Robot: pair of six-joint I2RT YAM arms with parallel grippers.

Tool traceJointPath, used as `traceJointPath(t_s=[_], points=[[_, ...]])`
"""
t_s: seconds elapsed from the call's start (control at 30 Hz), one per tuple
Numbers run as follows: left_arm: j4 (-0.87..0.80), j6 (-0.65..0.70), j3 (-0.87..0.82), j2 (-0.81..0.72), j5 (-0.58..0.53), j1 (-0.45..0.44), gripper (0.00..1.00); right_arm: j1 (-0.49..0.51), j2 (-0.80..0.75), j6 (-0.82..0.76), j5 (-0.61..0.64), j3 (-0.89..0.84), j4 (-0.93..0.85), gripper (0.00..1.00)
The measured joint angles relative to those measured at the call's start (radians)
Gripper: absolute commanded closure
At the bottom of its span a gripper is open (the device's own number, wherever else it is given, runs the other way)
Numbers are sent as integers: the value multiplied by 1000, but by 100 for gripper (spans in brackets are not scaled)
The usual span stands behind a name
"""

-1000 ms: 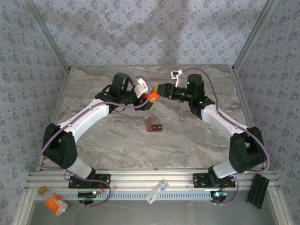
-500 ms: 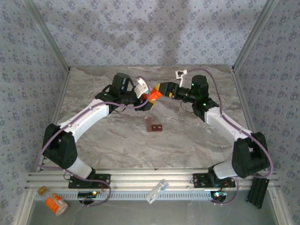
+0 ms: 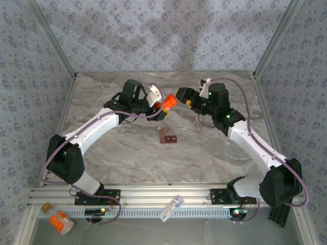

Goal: Sort the pills into containers

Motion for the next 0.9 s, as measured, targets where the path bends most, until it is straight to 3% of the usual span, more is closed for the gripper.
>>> traceJointPath(t_s=[0.33,0.63,0.77,0.9], points=[[0,0,0,0,0,0,100,53,76,5,19,43,-8,19],[-2,0,0,0,-3,-1,100,65,94,6,-2,55,19,49],[5,-1,0,0,-5,0,100,55,100,-53,-43,50,53,49],[9,0,0,0,-7,1,100,6,119,-185,-191,4,174,47]])
